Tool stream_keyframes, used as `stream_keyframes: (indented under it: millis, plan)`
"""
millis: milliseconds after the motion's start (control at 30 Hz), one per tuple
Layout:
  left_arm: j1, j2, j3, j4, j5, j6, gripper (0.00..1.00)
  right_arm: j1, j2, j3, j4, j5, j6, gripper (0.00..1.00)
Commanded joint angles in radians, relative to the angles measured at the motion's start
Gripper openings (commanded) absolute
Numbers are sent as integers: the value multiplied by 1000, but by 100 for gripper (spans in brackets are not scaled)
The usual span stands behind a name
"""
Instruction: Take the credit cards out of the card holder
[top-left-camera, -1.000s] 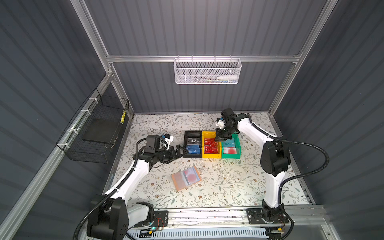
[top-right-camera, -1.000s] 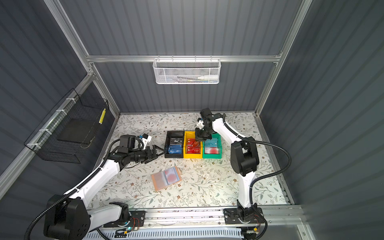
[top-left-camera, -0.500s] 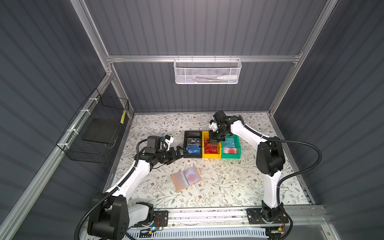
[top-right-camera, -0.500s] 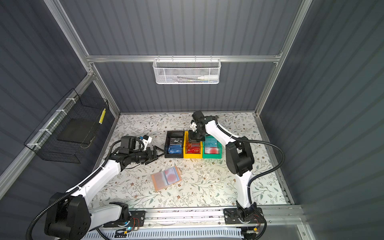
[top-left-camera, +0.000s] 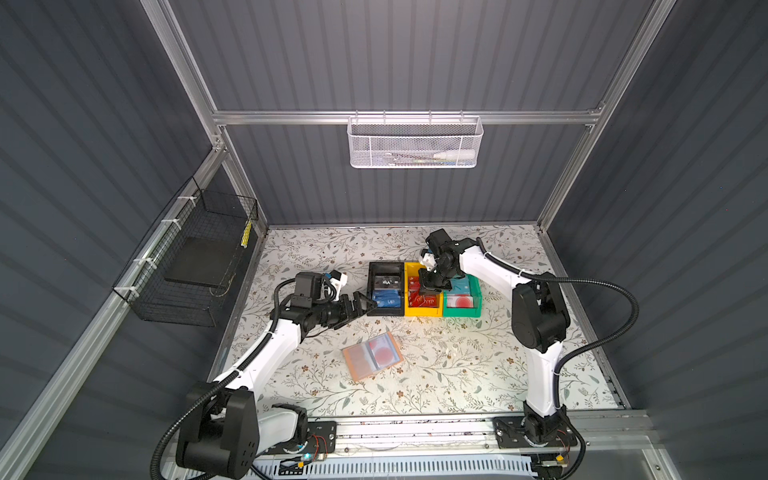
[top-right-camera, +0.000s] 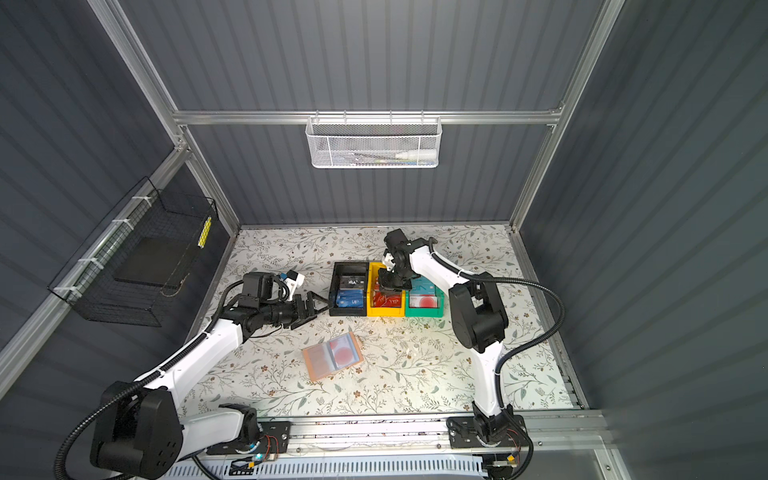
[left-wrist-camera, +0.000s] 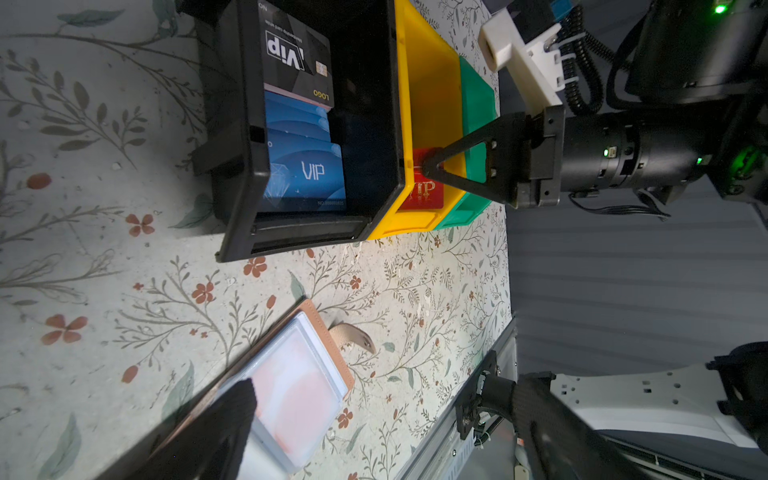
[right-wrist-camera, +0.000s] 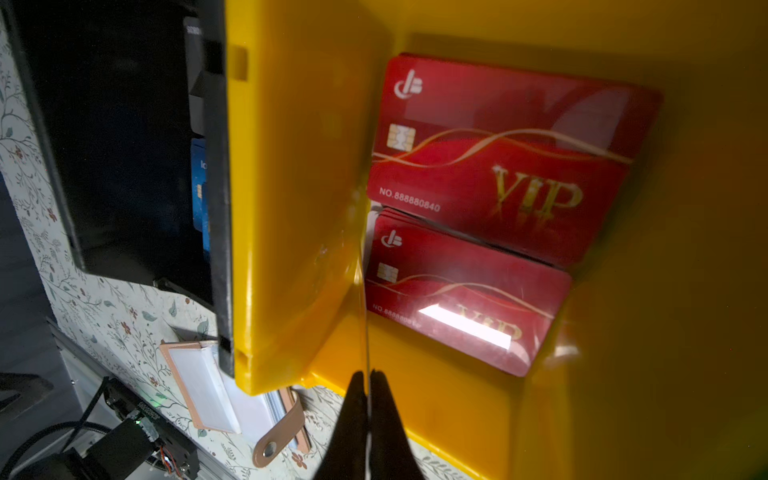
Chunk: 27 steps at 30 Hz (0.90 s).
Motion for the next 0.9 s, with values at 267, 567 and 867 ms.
stream_keyframes:
  millis: [267, 567, 867]
  plan:
    - [-1, 14, -13, 10, 19, -10, 100, 5, -54, -25, -21, 97, -19, 26]
    - [-1, 19, -17, 22, 22, -18, 100, 11, -122, -24, -56, 228, -61, 33]
    - [-1, 0, -54, 1, 13, -55, 100, 79, -123, -41, -42, 70, -141, 31]
